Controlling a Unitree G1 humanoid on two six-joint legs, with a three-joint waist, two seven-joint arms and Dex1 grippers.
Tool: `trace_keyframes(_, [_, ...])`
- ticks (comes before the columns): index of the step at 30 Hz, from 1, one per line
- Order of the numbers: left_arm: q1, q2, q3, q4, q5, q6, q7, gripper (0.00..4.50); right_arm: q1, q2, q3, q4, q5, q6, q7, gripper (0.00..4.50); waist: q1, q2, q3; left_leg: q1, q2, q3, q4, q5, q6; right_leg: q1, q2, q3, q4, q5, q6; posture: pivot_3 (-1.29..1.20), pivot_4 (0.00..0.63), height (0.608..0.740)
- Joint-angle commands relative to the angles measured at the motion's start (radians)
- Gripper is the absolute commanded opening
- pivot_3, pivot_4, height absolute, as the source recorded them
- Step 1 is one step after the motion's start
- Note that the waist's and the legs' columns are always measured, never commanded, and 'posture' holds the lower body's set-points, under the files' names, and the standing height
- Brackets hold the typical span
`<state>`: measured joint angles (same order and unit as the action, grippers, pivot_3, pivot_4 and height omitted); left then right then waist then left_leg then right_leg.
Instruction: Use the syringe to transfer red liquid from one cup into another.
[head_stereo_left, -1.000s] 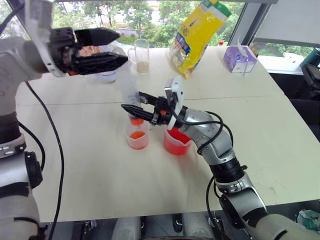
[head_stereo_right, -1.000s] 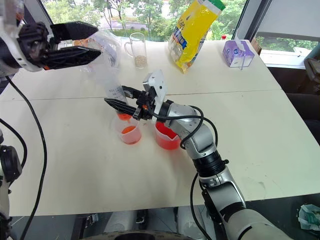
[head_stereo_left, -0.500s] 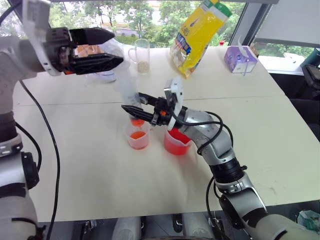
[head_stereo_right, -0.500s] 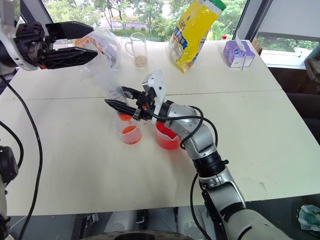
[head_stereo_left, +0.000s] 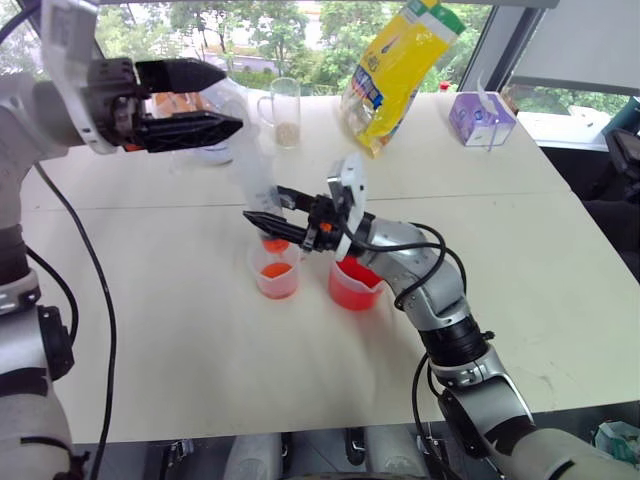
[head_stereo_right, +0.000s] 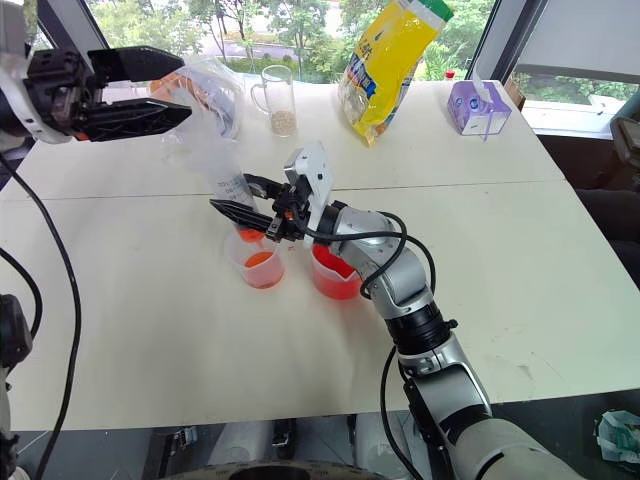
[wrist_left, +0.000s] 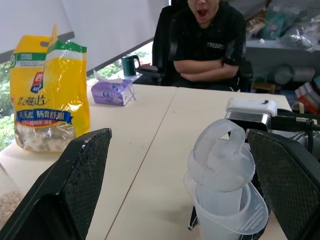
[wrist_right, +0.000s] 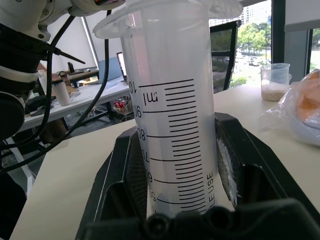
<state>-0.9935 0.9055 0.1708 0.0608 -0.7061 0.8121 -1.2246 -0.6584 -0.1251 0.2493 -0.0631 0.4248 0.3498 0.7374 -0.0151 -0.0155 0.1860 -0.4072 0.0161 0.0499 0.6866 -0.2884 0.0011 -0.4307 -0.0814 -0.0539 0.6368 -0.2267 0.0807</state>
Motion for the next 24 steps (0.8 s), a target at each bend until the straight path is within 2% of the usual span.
trace_keyframes(1, [-0.013,0.037,0.020,0.002,0.008,-0.023,-0.011,4.43,-0.016,0.009,-0.024,-0.023,0.010,-0.011,0.009,1.56,0.000,0.000,0.000,0.000,0.000,0.000,0.000,0.000,0.000,0.000,0.000,0.000,0.000,0.000,0.000,0.00,0.150,0.740])
trace_keyframes(7, [-0.020,0.054,0.019,0.018,0.014,-0.034,-0.024,4.43,-0.016,0.008,-0.025,-0.024,0.007,-0.010,0.013,1.56,0.000,0.000,0.000,0.000,0.000,0.000,0.000,0.000,0.000,0.000,0.000,0.000,0.000,0.000,0.000,0.00,0.150,0.740])
trace_keyframes(17, [-0.023,-0.017,-0.010,0.024,0.060,-0.076,0.032,4.43,-0.020,0.008,-0.030,-0.022,-0.001,-0.013,0.013,1.56,0.002,0.000,0.000,0.000,0.000,0.000,0.000,0.000,0.000,0.000,0.000,0.000,0.000,0.000,0.000,0.00,0.150,0.740])
trace_keyframes(20, [-0.028,-0.040,-0.008,0.013,0.041,-0.059,0.042,3.62,-0.020,0.009,-0.030,-0.024,-0.001,-0.012,0.012,1.56,0.000,0.000,0.000,0.000,0.000,0.000,0.000,0.000,0.000,0.000,0.000,0.000,0.000,0.000,0.000,0.00,0.150,0.740])
trace_keyframes(24, [-0.033,-0.076,-0.014,-0.003,0.031,-0.047,0.063,1.55,-0.020,0.012,-0.031,-0.026,-0.003,-0.011,0.009,1.56,0.000,0.000,0.000,0.000,0.000,0.000,0.000,0.000,0.000,0.000,0.000,0.000,0.000,0.000,0.000,0.00,0.150,0.740])
